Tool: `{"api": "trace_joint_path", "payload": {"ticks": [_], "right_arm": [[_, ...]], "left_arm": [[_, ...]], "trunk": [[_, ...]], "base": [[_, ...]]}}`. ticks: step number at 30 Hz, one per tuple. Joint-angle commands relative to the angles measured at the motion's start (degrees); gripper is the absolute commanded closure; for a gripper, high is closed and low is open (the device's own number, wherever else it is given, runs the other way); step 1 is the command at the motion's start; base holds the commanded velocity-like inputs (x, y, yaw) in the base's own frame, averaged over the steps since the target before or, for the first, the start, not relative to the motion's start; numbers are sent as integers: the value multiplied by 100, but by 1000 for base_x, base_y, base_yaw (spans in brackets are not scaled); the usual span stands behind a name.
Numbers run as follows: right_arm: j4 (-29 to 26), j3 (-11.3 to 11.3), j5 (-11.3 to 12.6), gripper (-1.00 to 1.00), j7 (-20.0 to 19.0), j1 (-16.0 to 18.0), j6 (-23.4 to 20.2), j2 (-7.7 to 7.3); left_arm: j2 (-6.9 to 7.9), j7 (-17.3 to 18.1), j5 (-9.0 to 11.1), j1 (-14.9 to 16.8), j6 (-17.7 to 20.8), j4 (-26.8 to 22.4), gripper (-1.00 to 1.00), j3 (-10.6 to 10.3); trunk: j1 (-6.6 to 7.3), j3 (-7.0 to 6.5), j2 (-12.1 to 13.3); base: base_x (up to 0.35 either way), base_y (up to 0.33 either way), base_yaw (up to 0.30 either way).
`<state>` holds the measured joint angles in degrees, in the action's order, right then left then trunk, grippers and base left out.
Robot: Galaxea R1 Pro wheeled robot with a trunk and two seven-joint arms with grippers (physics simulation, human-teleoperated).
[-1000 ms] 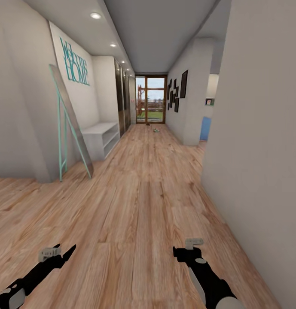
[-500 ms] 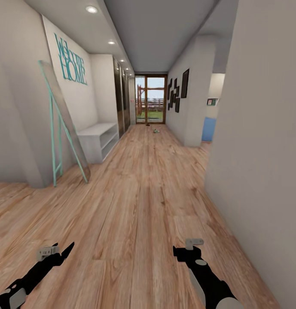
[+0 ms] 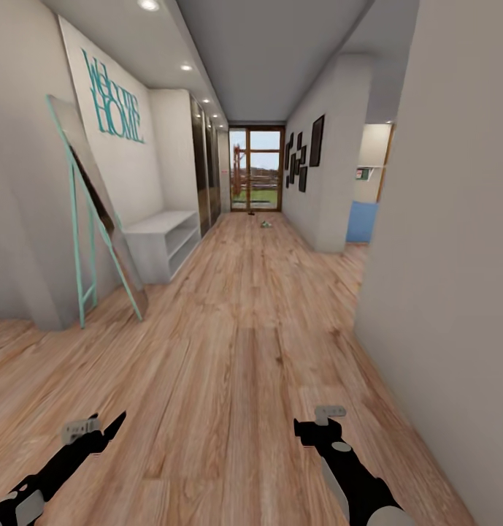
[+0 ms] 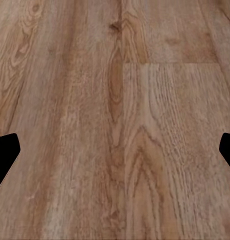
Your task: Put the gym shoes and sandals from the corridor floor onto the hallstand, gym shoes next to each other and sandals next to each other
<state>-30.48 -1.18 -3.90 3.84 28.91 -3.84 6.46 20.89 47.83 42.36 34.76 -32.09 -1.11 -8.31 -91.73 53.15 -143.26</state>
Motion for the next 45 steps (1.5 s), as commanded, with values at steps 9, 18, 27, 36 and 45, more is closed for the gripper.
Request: {"api": "trace_joint_path", "payload": {"ticks": [9, 18, 27, 36, 45], "right_arm": [[-3, 1, -58, -100, 11, 1, -42, 4], [-12, 3, -45, -100, 3, 1, -46, 4], [-19, 8, -69, -100, 2, 1, -45, 4], [-22, 2, -74, -100, 10, 1, -46, 4], [-18, -4, -55, -100, 11, 1, -46, 4]], "left_arm": [[-6, -6, 46, 4, -25, 6, -100, -54], [40, 4, 28, 4, -26, -8, -100, -36], [72, 2, 17, 4, -26, -12, -100, -35], [81, -14, 18, 4, -26, -7, -100, -46], [98, -10, 18, 4, -26, -3, -100, -45]], "trunk": [[-2, 6, -2], [-2, 6, -2], [-2, 6, -2], [-2, 6, -2], [-2, 6, -2]], "base": [[348, 0, 0], [347, 0, 0], [348, 0, 0], [348, 0, 0], [347, 0, 0]]}}
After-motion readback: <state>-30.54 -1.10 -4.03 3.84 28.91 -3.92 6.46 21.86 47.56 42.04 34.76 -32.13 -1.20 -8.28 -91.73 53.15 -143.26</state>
